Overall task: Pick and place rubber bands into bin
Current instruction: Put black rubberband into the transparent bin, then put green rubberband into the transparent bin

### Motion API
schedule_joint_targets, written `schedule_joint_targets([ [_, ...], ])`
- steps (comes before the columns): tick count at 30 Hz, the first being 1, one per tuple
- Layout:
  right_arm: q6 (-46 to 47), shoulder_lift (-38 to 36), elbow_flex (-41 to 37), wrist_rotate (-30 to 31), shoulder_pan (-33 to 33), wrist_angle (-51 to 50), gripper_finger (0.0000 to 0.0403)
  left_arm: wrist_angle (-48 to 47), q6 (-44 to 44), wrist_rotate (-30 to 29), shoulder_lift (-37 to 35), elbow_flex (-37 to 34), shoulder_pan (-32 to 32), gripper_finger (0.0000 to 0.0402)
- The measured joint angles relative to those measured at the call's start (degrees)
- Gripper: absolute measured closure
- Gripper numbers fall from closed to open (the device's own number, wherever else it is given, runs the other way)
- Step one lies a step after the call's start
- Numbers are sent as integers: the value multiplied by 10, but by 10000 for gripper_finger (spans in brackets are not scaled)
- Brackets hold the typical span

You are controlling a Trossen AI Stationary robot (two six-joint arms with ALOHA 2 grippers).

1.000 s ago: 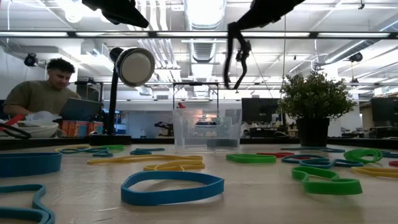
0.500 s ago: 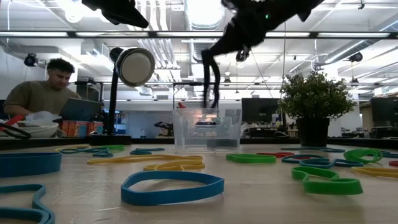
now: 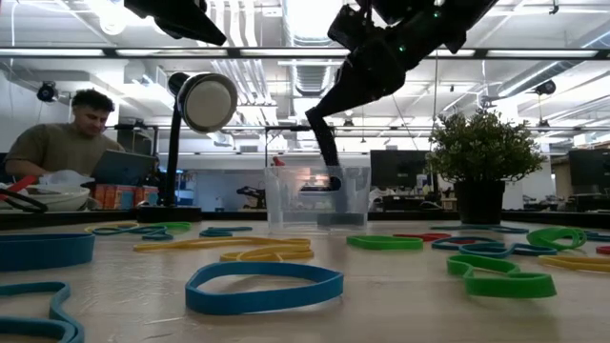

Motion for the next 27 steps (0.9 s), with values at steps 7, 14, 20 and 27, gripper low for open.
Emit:
schedule_joint_targets([
  [7,2,-3,0,-3,0,-16,261,-4,0,0,0,0,0,285],
  [14,-1,-3,0,-6,0,-72,227,-44,-13,1,0,0,0,285],
  [20,-30,-21,0,-5,4,-73,218,-108,-36,2,0,-7,0,285],
  [27,-43,-85,0,-6,20,-118,218,-168,-103,5,0,-73,0,285],
])
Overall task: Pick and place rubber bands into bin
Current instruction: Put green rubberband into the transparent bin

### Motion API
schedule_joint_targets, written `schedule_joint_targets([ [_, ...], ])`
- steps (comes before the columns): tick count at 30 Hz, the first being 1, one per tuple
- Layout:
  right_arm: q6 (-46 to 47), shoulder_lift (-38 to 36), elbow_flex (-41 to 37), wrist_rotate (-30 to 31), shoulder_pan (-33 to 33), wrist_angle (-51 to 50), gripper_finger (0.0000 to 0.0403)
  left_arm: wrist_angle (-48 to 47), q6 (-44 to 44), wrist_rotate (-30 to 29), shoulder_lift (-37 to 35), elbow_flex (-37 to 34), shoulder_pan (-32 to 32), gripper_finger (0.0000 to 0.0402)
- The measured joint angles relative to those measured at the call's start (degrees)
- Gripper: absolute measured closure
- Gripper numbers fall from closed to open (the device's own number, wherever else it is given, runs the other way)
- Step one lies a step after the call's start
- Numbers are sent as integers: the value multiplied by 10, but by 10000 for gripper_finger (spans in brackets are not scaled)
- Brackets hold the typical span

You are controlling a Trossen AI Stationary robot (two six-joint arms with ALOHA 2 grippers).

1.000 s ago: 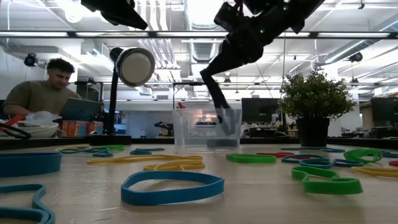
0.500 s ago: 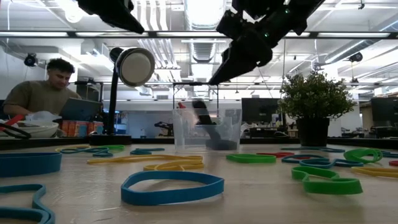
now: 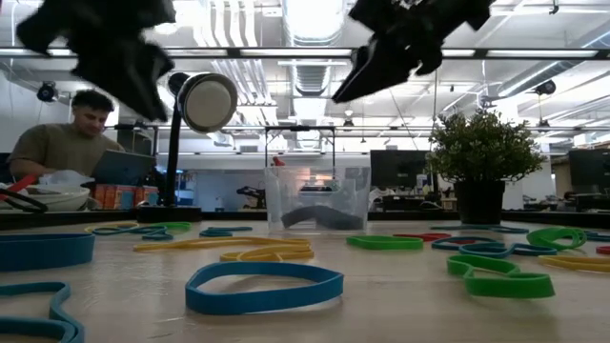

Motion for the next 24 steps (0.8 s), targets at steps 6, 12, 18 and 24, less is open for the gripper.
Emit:
schedule_joint_targets([
  [6,36,-62,0,4,14,-53,219,25,-1,-90,6,-58,13,285],
  [12,82,-106,-3,4,41,-98,220,67,0,-74,16,-95,72,285],
  [18,107,-125,-7,5,80,-121,225,105,14,-23,23,-105,137,285],
  [24,139,-128,-9,6,110,-147,231,156,45,36,74,-105,178,285],
])
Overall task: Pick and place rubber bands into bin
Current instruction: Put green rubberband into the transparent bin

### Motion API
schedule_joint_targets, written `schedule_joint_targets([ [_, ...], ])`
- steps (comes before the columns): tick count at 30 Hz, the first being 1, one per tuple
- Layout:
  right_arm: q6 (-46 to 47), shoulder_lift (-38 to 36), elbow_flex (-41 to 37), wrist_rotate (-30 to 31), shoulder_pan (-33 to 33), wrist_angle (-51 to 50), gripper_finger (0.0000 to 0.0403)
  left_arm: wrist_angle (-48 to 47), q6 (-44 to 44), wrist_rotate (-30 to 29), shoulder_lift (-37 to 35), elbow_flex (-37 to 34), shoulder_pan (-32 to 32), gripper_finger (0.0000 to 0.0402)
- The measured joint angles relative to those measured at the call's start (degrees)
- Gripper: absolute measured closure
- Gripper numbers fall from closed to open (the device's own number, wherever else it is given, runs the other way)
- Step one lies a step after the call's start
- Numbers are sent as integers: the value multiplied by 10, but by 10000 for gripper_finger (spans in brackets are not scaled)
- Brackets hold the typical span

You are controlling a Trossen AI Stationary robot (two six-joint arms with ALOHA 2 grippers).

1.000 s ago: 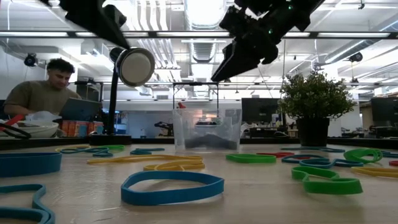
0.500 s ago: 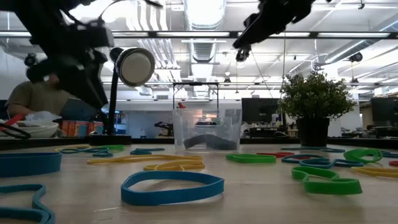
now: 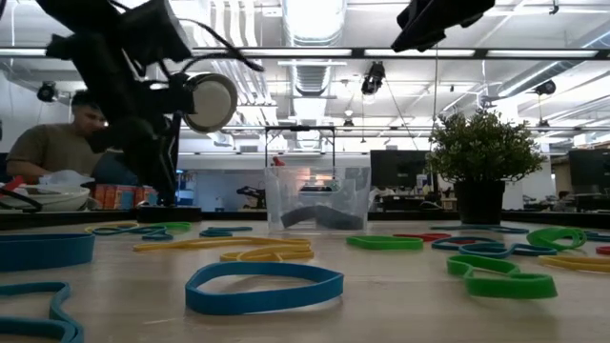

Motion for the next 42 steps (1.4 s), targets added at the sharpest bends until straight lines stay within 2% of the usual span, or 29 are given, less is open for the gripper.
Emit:
schedule_joint_targets([
  [9,40,-5,-20,32,29,-29,233,21,6,15,92,7,26,285],
  [15,56,-14,-40,47,34,-26,238,18,4,44,118,14,49,286],
  [18,59,-15,-43,50,35,-27,241,15,4,71,117,17,63,299],
  [24,61,-15,-49,61,35,-28,247,15,0,143,113,18,93,360],
  [28,70,-15,-57,61,35,-26,252,16,0,159,114,18,100,396],
  [36,86,-15,-80,61,35,-26,265,11,7,160,110,22,100,397],
  [42,97,-15,-82,61,35,-27,274,12,16,163,73,45,87,401],
])
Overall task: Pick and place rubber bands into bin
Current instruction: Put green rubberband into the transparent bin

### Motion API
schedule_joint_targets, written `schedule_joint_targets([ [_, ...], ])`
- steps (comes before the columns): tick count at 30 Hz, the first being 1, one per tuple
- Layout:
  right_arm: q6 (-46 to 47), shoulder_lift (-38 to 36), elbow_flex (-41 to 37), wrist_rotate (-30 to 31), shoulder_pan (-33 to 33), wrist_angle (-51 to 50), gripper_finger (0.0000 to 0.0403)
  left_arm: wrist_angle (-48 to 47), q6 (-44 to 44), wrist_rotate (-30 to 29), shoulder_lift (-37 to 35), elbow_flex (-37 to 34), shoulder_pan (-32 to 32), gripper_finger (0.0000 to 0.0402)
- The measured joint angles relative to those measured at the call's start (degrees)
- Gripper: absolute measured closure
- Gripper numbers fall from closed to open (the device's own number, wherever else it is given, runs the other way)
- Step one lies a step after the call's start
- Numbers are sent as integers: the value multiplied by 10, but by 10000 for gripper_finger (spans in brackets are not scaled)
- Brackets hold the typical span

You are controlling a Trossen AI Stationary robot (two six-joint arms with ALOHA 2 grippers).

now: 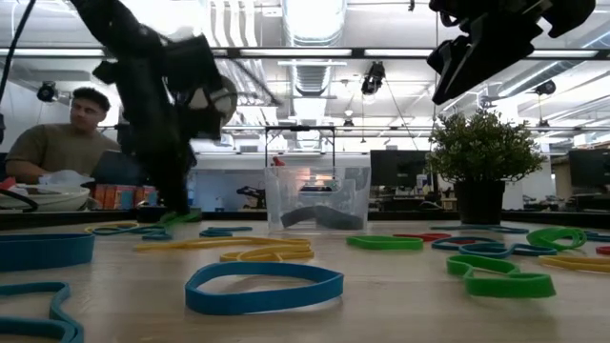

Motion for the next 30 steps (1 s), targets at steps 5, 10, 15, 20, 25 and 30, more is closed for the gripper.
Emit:
schedule_joint_targets([
  [5,0,0,0,0,0,0,281,0,7,-20,-39,30,-23,401],
  [10,0,0,-1,13,0,-1,282,38,58,-37,-69,58,-54,401],
  [15,0,0,-3,29,0,-2,285,139,125,-37,-75,69,-69,401],
  [20,6,0,-7,30,0,-2,292,232,180,-43,-62,66,-68,401],
  [25,15,0,-14,30,0,-2,298,290,212,-54,-35,71,-66,401],
  [30,19,0,-22,30,0,-3,303,329,225,-55,-9,75,-61,401],
])
